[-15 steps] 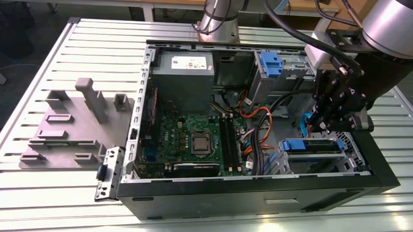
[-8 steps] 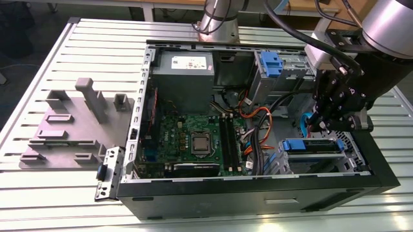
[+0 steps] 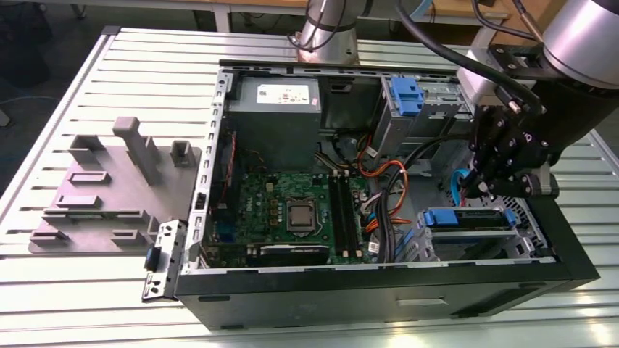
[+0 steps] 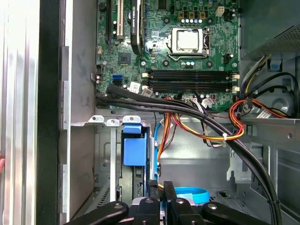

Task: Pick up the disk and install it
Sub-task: 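Insert the first disk wire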

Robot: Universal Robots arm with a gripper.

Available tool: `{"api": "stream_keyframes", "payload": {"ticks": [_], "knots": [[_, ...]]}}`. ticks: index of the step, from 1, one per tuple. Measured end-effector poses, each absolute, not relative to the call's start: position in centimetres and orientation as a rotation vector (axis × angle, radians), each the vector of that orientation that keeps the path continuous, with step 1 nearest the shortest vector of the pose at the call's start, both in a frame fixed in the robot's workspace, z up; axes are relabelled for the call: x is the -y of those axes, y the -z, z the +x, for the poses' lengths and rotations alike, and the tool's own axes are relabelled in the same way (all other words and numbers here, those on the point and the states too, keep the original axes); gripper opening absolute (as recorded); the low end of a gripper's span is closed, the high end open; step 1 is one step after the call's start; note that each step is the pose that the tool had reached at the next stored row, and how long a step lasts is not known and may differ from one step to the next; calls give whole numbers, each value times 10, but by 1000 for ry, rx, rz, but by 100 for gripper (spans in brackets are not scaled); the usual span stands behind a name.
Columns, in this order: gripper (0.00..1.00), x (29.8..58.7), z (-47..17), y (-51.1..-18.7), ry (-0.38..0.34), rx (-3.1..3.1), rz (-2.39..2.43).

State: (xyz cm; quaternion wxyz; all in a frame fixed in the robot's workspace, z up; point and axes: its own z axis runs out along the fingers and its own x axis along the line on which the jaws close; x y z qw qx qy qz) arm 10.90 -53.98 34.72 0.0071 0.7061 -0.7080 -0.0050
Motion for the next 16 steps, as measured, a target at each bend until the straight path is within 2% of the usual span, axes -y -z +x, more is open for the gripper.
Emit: {"api": "stream_keyframes", "payload": {"ticks": [16], "knots": [[16,561,109,-344,29,2220,2214]]}}
